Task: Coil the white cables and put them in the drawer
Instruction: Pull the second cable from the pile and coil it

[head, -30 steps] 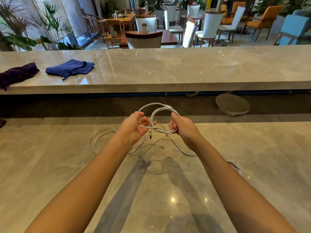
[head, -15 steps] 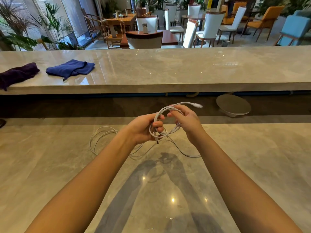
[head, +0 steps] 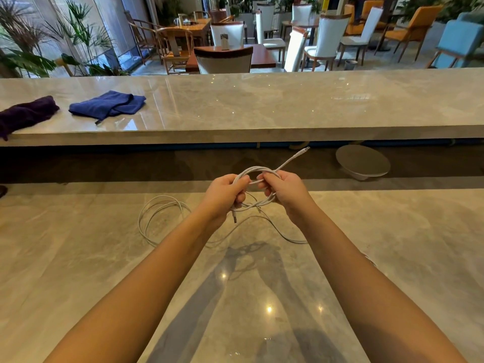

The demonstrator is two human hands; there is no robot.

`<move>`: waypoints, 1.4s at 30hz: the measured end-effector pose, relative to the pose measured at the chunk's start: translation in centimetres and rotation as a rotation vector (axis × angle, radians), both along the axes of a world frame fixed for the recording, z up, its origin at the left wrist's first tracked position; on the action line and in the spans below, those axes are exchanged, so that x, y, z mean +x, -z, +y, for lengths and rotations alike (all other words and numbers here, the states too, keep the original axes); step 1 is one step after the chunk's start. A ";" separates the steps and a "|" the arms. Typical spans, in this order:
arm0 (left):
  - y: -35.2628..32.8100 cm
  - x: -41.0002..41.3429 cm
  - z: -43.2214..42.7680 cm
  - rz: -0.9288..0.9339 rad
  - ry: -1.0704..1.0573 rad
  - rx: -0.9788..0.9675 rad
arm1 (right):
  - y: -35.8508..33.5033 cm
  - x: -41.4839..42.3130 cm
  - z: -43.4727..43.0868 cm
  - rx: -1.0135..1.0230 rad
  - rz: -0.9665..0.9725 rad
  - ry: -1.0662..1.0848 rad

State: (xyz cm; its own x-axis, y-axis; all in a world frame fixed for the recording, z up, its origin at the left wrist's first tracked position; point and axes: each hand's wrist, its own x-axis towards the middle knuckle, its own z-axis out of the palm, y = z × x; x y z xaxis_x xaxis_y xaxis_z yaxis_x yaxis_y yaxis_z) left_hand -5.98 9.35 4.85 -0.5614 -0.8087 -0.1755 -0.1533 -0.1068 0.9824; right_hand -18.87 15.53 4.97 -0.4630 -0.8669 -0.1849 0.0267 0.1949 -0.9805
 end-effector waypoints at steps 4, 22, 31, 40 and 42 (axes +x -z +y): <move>-0.1 0.1 -0.2 0.258 0.020 0.281 | 0.1 0.3 -0.4 0.176 -0.119 0.054; -1.7 0.5 -0.7 0.139 0.126 0.154 | 0.1 0.9 -0.7 -0.172 1.249 -0.085; -1.1 1.7 -2.2 -0.076 0.091 -0.157 | -2.6 -1.8 0.7 -0.047 0.172 -0.285; -1.0 0.7 -2.4 -0.269 0.152 -0.428 | -4.3 -3.1 1.1 0.038 0.205 -0.305; -1.1 0.8 -2.5 -0.251 0.190 -0.359 | -4.5 -3.6 1.1 0.020 0.519 -0.306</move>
